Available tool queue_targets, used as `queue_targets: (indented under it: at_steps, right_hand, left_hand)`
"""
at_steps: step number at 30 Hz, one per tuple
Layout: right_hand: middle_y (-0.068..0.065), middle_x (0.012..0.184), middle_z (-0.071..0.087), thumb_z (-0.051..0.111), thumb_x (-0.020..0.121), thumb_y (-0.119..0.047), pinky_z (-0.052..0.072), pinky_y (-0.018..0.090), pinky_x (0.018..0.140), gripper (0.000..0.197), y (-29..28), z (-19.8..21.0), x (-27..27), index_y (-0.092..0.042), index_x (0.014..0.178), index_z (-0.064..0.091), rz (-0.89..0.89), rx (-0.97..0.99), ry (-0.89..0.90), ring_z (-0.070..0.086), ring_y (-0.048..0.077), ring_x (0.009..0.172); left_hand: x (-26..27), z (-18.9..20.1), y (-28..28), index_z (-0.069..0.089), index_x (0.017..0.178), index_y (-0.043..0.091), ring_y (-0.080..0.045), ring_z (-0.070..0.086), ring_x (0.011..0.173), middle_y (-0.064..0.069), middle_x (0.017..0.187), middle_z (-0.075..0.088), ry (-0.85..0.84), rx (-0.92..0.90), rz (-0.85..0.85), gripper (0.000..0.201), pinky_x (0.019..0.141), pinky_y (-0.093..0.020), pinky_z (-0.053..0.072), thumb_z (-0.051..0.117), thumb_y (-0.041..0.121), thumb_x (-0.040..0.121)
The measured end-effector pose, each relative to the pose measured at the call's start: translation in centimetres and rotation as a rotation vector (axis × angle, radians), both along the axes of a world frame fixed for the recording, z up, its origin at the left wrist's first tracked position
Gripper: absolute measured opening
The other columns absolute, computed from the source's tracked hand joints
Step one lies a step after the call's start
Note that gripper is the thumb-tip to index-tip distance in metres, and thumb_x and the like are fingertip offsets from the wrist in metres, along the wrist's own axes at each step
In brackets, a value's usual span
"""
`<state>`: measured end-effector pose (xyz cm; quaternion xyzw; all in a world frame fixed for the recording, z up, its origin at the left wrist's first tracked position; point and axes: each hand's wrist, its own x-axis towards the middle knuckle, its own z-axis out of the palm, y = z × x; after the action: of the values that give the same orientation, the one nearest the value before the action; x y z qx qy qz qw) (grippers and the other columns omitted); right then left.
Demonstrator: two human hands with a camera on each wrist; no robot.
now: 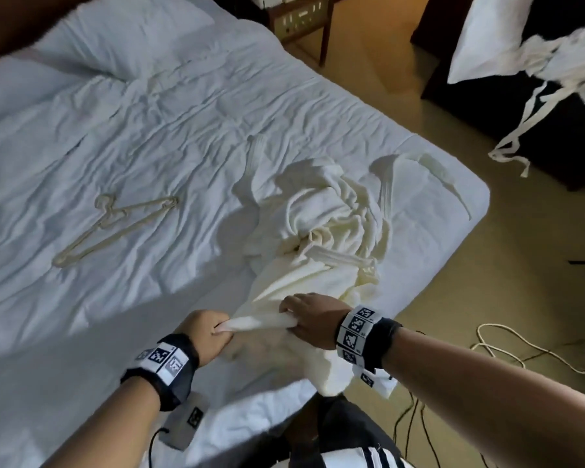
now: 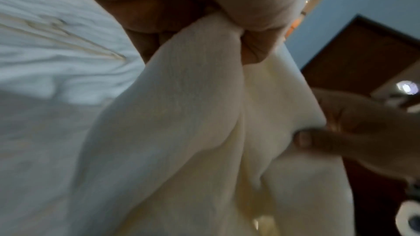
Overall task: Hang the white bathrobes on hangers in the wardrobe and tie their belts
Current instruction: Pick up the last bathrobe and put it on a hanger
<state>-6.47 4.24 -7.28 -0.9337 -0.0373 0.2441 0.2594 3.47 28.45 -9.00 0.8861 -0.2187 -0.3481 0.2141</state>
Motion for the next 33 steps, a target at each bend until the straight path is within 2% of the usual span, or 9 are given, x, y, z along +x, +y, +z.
queue_targets:
  at_steps: [5,9,12,15,18,22,26,29,33]
  right_hand:
    - [0.008,0.126,0.057,0.051,0.095,-0.032,0.046,0.038,0.090,0.038,11.4,2.3,3.0,-0.019,0.131,0.045,0.139,0.107,-0.032,0.056,0.032,0.111]
    - [0.013,0.121,0.059,0.052,0.096,-0.029,0.044,0.038,0.094,0.037,21.3,6.2,6.1,-0.013,0.128,0.050,0.316,0.271,-0.179,0.056,0.032,0.110]
    - [0.015,0.122,0.058,0.056,0.095,-0.024,0.042,0.038,0.099,0.039,28.1,8.1,7.9,-0.007,0.129,0.051,0.442,0.402,-0.261,0.054,0.031,0.114]
    - [0.012,0.126,0.055,0.056,0.096,-0.023,0.039,0.033,0.097,0.036,33.0,8.3,9.2,-0.009,0.128,0.051,0.496,0.372,-0.202,0.052,0.027,0.117]
    - [0.011,0.127,0.056,0.054,0.095,-0.022,0.039,0.031,0.096,0.033,34.6,6.6,10.4,-0.012,0.126,0.053,0.422,0.314,-0.159,0.052,0.026,0.118]
    - [0.010,0.127,0.051,0.053,0.092,-0.018,0.042,0.033,0.095,0.037,31.1,2.5,12.7,-0.019,0.129,0.049,0.217,0.142,-0.169,0.054,0.028,0.111]
    - [0.011,0.129,0.039,0.057,0.085,-0.010,0.049,0.044,0.094,0.058,25.2,-0.9,12.4,-0.023,0.138,0.037,0.094,-0.213,-0.120,0.055,0.033,0.113]
    - [0.008,0.134,0.040,0.063,0.088,-0.026,0.046,0.040,0.100,0.058,23.5,-3.3,9.1,-0.025,0.139,0.038,0.168,-0.180,0.028,0.054,0.029,0.119]
    - [0.007,0.137,0.039,0.063,0.089,-0.035,0.047,0.038,0.096,0.064,22.6,-5.7,4.7,-0.027,0.143,0.030,0.160,-0.125,0.155,0.056,0.026,0.115]
  left_hand:
    - [1.3,5.7,12.2,0.059,0.061,0.000,-0.012,0.042,0.048,0.001,0.050,0.045,-0.046,-0.085,0.201,0.030,0.049,-0.025,0.031,0.055,0.030,0.064]
    - [0.8,12.0,24.6,0.063,0.061,0.003,-0.012,0.045,0.052,0.001,0.054,0.049,-0.173,-0.153,0.414,0.047,0.050,-0.026,0.029,0.054,0.047,0.050]
    - [-0.9,16.7,31.7,0.068,0.060,0.013,-0.007,0.049,0.051,0.005,0.052,0.054,-0.247,-0.175,0.602,0.040,0.050,-0.021,0.034,0.056,0.048,0.044]
    - [-2.5,19.2,34.8,0.053,0.053,0.011,-0.002,0.038,0.044,0.004,0.049,0.043,-0.310,-0.256,0.671,0.038,0.043,-0.017,0.028,0.062,0.048,0.048]
    - [-3.5,17.3,36.3,0.040,0.060,0.014,-0.005,0.034,0.047,0.006,0.052,0.039,-0.494,-0.152,0.747,0.043,0.048,-0.021,0.030,0.069,0.046,0.061]
    - [-4.5,11.7,36.6,0.050,0.072,0.021,-0.023,0.062,0.072,-0.004,0.077,0.065,-0.549,0.001,0.936,0.024,0.067,-0.029,0.044,0.072,0.017,0.081]
    - [-6.0,6.0,33.5,0.057,0.083,0.021,-0.019,0.064,0.076,0.006,0.083,0.064,-0.294,0.064,0.791,0.017,0.069,-0.026,0.045,0.073,0.021,0.079]
    - [-7.2,2.5,30.2,0.056,0.085,0.027,-0.014,0.063,0.078,0.010,0.091,0.064,-0.103,0.054,0.679,0.016,0.071,-0.024,0.047,0.071,0.023,0.080]
    - [-8.1,-0.6,27.1,0.050,0.081,0.036,-0.012,0.061,0.076,0.010,0.094,0.063,0.016,0.067,0.592,0.024,0.071,-0.019,0.041,0.070,0.022,0.081]
